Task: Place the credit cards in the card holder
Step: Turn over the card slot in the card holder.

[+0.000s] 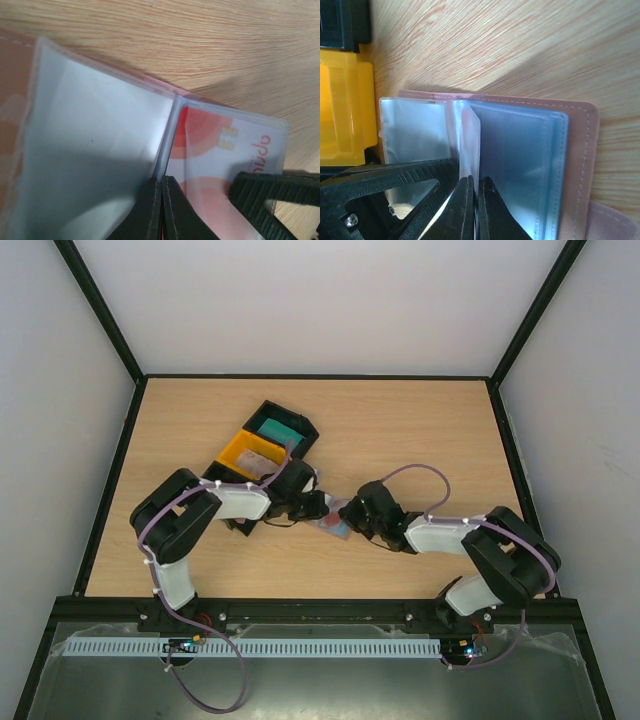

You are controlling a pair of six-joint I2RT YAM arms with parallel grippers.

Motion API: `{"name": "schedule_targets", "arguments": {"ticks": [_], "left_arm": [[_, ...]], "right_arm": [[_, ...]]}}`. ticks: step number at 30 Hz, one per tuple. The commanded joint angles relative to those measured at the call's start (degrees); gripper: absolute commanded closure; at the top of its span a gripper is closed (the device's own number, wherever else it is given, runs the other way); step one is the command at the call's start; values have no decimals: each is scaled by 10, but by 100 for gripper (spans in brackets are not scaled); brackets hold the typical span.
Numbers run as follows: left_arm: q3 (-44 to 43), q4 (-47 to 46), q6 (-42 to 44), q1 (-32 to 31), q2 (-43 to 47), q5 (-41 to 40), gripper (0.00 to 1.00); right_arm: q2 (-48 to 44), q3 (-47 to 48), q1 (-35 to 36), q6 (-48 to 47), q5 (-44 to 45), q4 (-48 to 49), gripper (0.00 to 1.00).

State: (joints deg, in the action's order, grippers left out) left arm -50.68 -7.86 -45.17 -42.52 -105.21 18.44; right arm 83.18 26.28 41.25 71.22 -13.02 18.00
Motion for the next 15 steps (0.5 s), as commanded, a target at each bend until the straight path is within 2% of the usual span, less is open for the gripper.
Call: {"name": "schedule_targets", "arguments": {"ticks": [1, 8, 15], "left_arm": [[23, 94, 7, 0, 13, -22, 94], [2, 150, 21, -5, 81, -83, 88], [-1, 178, 24, -5, 132, -107, 81]], "right_arm": [[25, 35, -2, -41, 14, -59, 98], [14, 80, -8, -123, 32, -166, 98], [36, 154, -26, -272, 10, -294, 98]]}}
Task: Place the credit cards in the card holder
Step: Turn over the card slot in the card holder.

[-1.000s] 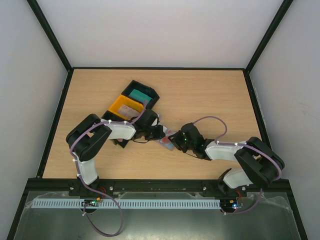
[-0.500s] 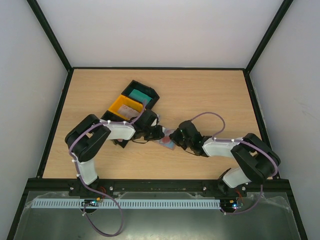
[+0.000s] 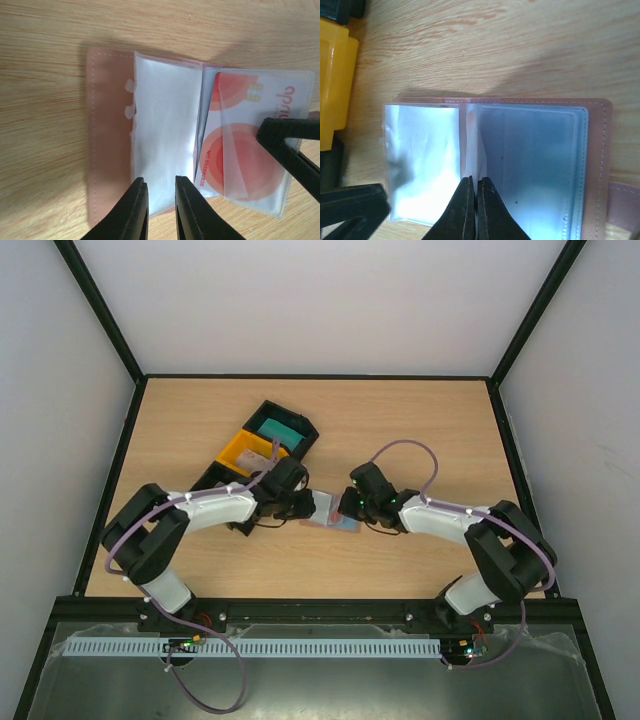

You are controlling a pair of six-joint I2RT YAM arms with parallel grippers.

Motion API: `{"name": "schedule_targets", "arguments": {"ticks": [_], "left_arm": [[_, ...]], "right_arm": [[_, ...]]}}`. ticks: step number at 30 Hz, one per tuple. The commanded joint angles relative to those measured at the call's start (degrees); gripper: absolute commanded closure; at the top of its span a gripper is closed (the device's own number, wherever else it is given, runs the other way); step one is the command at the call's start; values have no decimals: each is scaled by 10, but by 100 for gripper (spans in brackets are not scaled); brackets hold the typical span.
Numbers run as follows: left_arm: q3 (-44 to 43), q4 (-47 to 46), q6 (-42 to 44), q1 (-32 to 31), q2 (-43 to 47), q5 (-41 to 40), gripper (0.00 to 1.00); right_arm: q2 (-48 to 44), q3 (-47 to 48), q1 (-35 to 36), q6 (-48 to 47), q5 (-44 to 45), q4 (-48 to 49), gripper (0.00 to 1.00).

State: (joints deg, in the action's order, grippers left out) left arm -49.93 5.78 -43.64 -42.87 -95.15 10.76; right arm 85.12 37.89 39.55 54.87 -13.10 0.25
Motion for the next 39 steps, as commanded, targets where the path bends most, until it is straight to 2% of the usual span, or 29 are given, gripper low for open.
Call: {"name": "schedule_targets", "arguments": {"ticks": [1, 5, 8, 14, 23, 39], "left_arm": [[-9, 45, 8, -2, 37, -36, 80], [-6, 53, 4, -2, 51, -50, 77], [-5, 54, 2, -2, 57, -52, 76], [-6, 69, 6, -2, 75, -66, 76], [-9, 93, 1, 0, 118, -94, 74], [-12, 143, -6, 24, 183, -121, 55]], "right_arm": [[20, 49, -9, -127, 11, -132, 98], [36, 96, -9, -176, 56, -202, 97], [45, 108, -9, -180, 57, -206, 89], [38, 96, -9, -162, -32, -141, 68], [32, 99, -9, -148, -103, -95, 59], [54, 82, -7, -140, -189, -17, 28]]}}
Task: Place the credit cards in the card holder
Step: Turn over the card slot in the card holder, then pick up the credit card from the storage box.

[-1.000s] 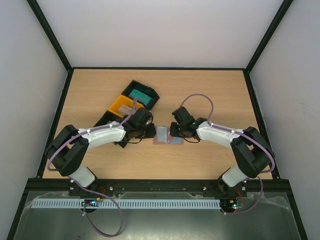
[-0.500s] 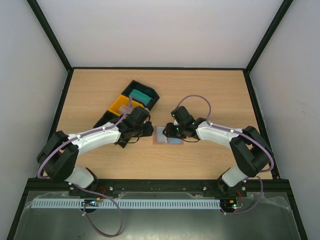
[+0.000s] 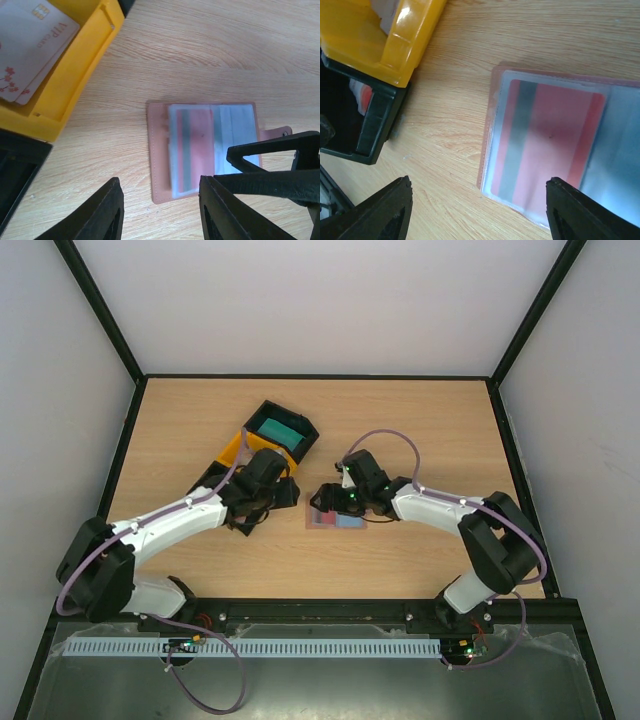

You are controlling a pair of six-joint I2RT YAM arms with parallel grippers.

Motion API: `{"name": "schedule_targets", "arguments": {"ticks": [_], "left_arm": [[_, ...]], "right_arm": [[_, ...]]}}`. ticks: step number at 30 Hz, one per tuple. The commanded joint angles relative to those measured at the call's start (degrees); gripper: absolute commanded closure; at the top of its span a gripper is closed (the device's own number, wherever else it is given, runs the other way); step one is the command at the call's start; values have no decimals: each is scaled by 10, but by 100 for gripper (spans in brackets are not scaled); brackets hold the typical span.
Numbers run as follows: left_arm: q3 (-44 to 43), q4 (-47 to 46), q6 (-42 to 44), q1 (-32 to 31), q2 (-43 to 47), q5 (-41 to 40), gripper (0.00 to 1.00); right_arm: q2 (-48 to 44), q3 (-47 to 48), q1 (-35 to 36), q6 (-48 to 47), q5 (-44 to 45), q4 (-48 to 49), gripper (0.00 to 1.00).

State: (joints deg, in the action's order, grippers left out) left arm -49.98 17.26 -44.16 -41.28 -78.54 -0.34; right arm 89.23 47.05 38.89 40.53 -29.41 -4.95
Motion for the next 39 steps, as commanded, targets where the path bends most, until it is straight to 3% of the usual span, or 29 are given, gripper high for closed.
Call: {"name": "schedule_targets", "arguments": {"ticks": [1, 6, 11, 22, 28, 39], "left_arm": [[-11, 30, 0, 10, 19, -10, 54], [-6, 45, -1, 21, 32, -11, 48], [1, 72, 3, 41, 47, -21, 42], [30, 135, 28, 140, 47, -40, 40], [23, 136, 50, 196, 22, -22, 33], [9, 122, 77, 231, -65, -2, 34]], "right_arm": [[17, -12, 0, 5, -29, 40, 28], [46, -19, 0, 12, -25, 56, 28], [67, -12, 0, 17, 8, 42, 35], [4, 33, 44, 21, 102, 19, 37], [59, 63, 114, 37, 95, 83, 37], [176, 138, 164, 52, 81, 142, 37]]}}
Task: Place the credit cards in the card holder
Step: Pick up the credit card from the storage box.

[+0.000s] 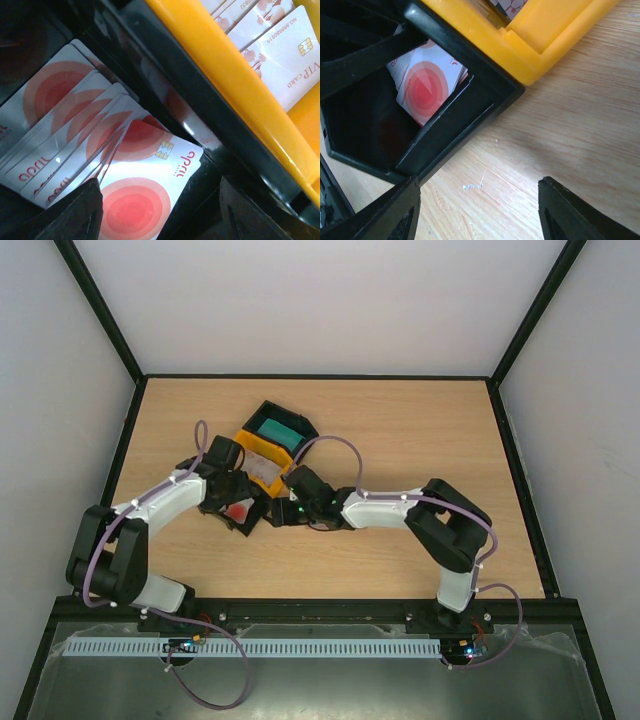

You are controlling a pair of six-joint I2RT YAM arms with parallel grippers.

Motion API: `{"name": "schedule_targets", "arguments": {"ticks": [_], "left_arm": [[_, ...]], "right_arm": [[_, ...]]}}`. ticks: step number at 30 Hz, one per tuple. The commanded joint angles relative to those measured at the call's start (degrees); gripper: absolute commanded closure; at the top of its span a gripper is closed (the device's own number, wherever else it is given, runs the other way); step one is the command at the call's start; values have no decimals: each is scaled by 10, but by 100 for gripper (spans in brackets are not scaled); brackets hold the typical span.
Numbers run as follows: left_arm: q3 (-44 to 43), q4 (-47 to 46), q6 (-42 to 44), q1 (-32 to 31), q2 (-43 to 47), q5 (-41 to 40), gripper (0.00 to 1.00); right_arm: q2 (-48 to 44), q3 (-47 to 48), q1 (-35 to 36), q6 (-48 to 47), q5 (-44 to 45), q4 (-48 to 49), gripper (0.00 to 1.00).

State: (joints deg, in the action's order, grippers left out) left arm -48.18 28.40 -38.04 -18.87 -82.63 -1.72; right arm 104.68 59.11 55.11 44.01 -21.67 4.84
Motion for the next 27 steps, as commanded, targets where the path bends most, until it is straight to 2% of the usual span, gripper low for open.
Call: {"name": "schedule_targets", "arguments": {"ticks": [1, 4, 7, 14, 20, 23, 27], "left_arm": [[-9, 10, 17, 9, -33, 13, 35], [-10, 4, 20, 13, -49, 16, 39], [-8, 1, 20, 15, -62, 14, 40], [8, -12, 30, 15, -76, 22, 39], [9, -12, 43, 15, -82, 32, 59], [7, -9, 48, 15, -83, 28, 60], [3, -1, 58, 15, -86, 17, 56]], "right_arm": [[28, 16, 2, 26, 3, 54, 37], [40, 1, 5, 71, 20, 89, 47], [46, -13, 8, 96, 25, 131, 48], [66, -6, 9, 81, 33, 140, 48], [75, -1, 10, 69, 37, 139, 53], [78, 3, 10, 62, 40, 136, 53], [81, 9, 9, 57, 42, 130, 53]]}}
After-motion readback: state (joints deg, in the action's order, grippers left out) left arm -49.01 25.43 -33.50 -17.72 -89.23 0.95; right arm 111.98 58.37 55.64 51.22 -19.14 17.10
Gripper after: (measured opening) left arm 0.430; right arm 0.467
